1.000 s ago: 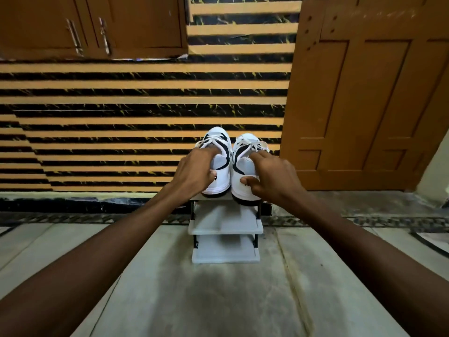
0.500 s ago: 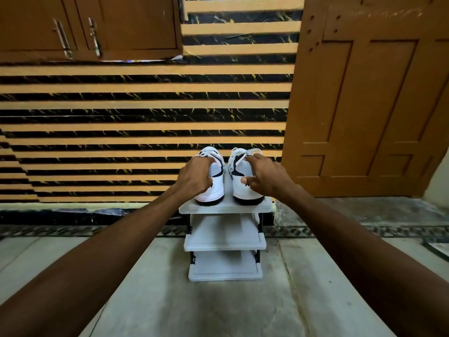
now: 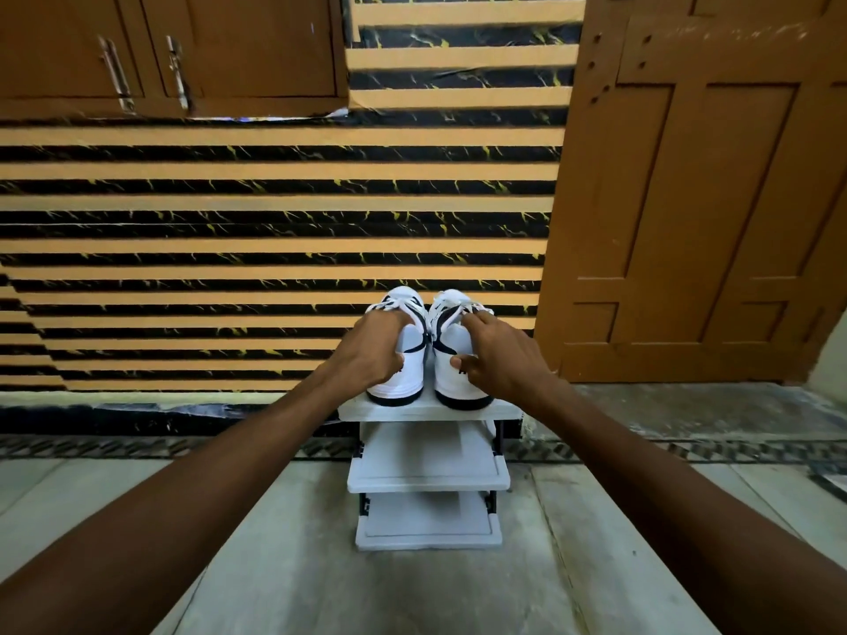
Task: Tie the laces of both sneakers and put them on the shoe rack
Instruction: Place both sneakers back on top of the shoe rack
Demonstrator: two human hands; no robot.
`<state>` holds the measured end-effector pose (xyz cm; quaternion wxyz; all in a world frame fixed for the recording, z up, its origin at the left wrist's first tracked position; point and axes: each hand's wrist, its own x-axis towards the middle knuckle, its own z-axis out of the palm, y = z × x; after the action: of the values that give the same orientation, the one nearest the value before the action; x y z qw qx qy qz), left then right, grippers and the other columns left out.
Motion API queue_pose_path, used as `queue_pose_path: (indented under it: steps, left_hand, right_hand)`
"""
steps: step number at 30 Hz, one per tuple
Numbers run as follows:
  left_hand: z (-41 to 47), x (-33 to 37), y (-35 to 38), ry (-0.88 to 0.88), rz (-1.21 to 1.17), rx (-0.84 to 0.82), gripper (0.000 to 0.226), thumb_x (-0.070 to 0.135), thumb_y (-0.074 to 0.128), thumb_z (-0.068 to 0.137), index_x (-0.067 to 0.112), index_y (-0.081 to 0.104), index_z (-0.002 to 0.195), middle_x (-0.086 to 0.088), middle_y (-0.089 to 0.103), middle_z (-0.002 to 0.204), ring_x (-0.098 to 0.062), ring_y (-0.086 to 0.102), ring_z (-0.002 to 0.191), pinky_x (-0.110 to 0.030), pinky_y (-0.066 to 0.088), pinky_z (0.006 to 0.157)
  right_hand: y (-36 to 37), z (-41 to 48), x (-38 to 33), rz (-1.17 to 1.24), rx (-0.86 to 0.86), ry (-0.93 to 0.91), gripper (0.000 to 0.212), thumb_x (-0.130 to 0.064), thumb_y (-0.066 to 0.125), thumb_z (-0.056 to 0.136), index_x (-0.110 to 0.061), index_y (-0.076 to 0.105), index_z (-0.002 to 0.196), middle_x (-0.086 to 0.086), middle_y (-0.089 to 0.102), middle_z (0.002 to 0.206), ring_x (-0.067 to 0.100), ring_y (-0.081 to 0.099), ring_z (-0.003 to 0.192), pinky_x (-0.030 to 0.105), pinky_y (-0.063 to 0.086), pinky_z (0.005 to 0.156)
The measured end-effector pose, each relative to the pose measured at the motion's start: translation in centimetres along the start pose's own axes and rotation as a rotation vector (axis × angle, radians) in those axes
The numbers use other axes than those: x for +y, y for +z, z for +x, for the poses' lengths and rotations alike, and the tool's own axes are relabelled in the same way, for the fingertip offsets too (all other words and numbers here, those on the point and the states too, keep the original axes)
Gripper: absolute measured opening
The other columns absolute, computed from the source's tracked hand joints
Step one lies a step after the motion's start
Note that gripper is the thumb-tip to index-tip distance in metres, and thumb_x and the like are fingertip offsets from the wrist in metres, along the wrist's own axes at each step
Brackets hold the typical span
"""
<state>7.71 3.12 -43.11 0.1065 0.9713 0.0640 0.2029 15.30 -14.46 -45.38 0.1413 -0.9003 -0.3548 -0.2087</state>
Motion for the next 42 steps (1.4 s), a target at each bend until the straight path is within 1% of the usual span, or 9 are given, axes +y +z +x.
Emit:
queue_pose_path:
  steps: [3, 12, 15, 19, 25, 29, 32, 36, 42]
  left_hand:
    - [0.2, 0.2, 0.2, -0.016, 0.005, -0.005, 0.044, 0.006, 0.07, 0.077, 0.018, 0.061, 0.118, -0.007, 0.068, 0.115, -0.026, 0.065, 0.101, -0.036, 0.056, 0.081]
    - [0.1, 0.7, 0.0, -0.02, -0.087, 0.047, 0.05, 0.018, 0.078, 0.073, 0.017, 0.06, 0.12, -0.003, 0.061, 0.123, -0.023, 0.056, 0.112, -0.038, 0.052, 0.089]
    - [-1.4, 1.1, 0.2, -0.023, -0.122, 0.154, 0.054, 0.02, 0.078, 0.074, 0.022, 0.052, 0.122, -0.002, 0.049, 0.126, -0.022, 0.045, 0.118, -0.037, 0.049, 0.09]
    - [-3.8, 1.6, 0.0, -0.062, -0.257, 0.247, 0.053, 0.017, 0.078, 0.073, 0.026, 0.053, 0.119, 0.0, 0.047, 0.124, -0.021, 0.044, 0.117, -0.034, 0.047, 0.089]
    - [-4.6, 1.5, -0.7, -0.021, -0.112, 0.207, 0.058, 0.021, 0.075, 0.079, 0.026, 0.048, 0.13, -0.001, 0.046, 0.132, -0.023, 0.045, 0.121, -0.035, 0.045, 0.096]
    - [-3.0, 1.8, -0.5, -0.042, 0.0, 0.093, 0.072, 0.03, 0.073, 0.081, 0.023, 0.036, 0.142, -0.006, 0.041, 0.144, -0.029, 0.041, 0.128, -0.043, 0.045, 0.099]
    - [-1.7, 1.8, 0.0, -0.071, 0.02, 0.019, 0.07, 0.03, 0.072, 0.082, 0.019, 0.039, 0.142, -0.007, 0.04, 0.147, -0.03, 0.037, 0.134, -0.044, 0.042, 0.104]
    - [-1.0, 1.5, 0.5, -0.092, 0.005, 0.044, 0.067, 0.022, 0.073, 0.082, 0.016, 0.042, 0.142, -0.007, 0.045, 0.145, -0.03, 0.037, 0.134, -0.039, 0.037, 0.108]
    - [-0.9, 0.7, 0.9, -0.087, -0.052, 0.09, 0.063, 0.012, 0.075, 0.079, 0.016, 0.048, 0.137, -0.006, 0.048, 0.141, -0.03, 0.041, 0.131, -0.037, 0.039, 0.106]
  right_hand:
    - [-0.3, 0.2, -0.1, -0.014, -0.011, 0.016, 0.054, -0.039, 0.066, 0.086, -0.02, 0.046, 0.132, 0.003, 0.054, 0.136, 0.029, 0.061, 0.106, 0.038, 0.051, 0.076]
    - [-1.1, 0.1, -0.9, -0.007, -0.042, 0.069, 0.064, -0.042, 0.068, 0.085, -0.023, 0.04, 0.139, 0.006, 0.045, 0.146, 0.03, 0.057, 0.117, 0.04, 0.051, 0.082]
    - [-2.1, -1.6, -1.8, 0.006, 0.1, 0.127, 0.061, -0.042, 0.069, 0.083, -0.025, 0.043, 0.136, 0.005, 0.05, 0.137, 0.028, 0.054, 0.114, 0.038, 0.051, 0.079]
    - [-3.4, -4.8, -2.4, 0.249, 0.251, 0.158, 0.043, -0.037, 0.067, 0.085, -0.023, 0.057, 0.124, 0.0, 0.063, 0.119, 0.022, 0.058, 0.107, 0.037, 0.052, 0.081]
    - [-3.8, -6.5, -1.6, 0.351, 0.178, 0.212, 0.035, -0.035, 0.066, 0.085, -0.02, 0.063, 0.117, -0.002, 0.068, 0.108, 0.018, 0.061, 0.102, 0.033, 0.05, 0.08]
    - [-3.5, -4.9, -1.9, 0.206, 0.119, 0.158, 0.05, -0.034, 0.068, 0.085, -0.022, 0.052, 0.131, 0.003, 0.06, 0.127, 0.027, 0.053, 0.114, 0.037, 0.048, 0.085]
    - [-3.2, -2.8, -2.2, 0.063, 0.034, 0.12, 0.063, -0.031, 0.069, 0.085, -0.024, 0.04, 0.141, 0.006, 0.048, 0.14, 0.031, 0.047, 0.12, 0.04, 0.049, 0.086]
    - [-1.6, -0.7, -2.2, 0.028, -0.075, 0.152, 0.06, -0.026, 0.065, 0.087, -0.021, 0.039, 0.141, 0.011, 0.046, 0.143, 0.04, 0.048, 0.121, 0.048, 0.05, 0.091]
    - [-0.7, -0.2, -2.0, 0.113, -0.028, 0.119, 0.066, -0.017, 0.068, 0.085, -0.022, 0.039, 0.143, 0.011, 0.052, 0.138, 0.035, 0.056, 0.114, 0.044, 0.051, 0.091]
